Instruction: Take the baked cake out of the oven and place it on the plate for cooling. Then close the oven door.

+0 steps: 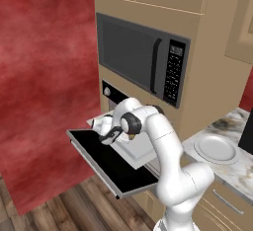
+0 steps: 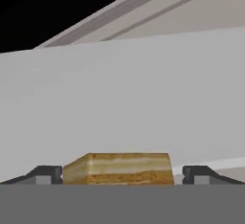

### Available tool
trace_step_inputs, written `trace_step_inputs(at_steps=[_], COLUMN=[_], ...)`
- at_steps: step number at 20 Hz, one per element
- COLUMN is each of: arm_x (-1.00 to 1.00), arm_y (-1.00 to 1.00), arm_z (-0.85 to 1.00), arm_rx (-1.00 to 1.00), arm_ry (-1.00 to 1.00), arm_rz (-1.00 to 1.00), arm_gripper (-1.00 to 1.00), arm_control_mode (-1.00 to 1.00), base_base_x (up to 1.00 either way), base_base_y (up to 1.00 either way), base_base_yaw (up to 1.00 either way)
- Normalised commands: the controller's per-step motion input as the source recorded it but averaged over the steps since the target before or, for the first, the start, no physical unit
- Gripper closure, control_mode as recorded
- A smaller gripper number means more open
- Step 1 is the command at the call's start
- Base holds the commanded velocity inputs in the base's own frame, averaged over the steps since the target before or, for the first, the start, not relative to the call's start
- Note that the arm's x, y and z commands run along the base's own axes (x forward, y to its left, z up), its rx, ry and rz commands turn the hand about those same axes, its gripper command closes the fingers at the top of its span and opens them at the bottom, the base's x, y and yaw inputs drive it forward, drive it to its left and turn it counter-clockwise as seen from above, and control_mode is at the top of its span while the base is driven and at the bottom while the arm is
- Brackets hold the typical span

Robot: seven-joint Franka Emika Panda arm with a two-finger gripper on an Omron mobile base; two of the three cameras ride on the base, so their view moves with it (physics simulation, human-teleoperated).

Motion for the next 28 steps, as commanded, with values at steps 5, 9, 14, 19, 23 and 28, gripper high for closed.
trace_step_inputs(at_steps=[5,9,14,19,23,28], arm_x=[0.0,0.0,-0.47,-1.0,-1.0,-1.0], arm_y=[-0.29,-0.09,0.03,0.12,0.14,0.07], arm_z=[-0.04,-0.06,0.12,0.48,0.76,1.0], arm_rx=[0.0,0.0,0.0,-0.01,-0.06,-0.04], arm_ry=[0.0,0.0,-0.02,-0.23,-0.3,-0.27], arm_rz=[0.0,0.0,0.0,0.0,0.0,0.0], arm_gripper=[-1.0,1.0,1.0,1.0,1.0,1.0], arm_control_mode=[-1.0,-1.0,-1.0,-1.0,-1.0,-1.0], base_base_x=[0.0,0.0,0.0,0.0,0.0,0.0], base_base_y=[0.0,0.0,0.0,0.0,0.0,0.0], base_base_yaw=[0.0,0.0,0.0,0.0,0.0,0.0])
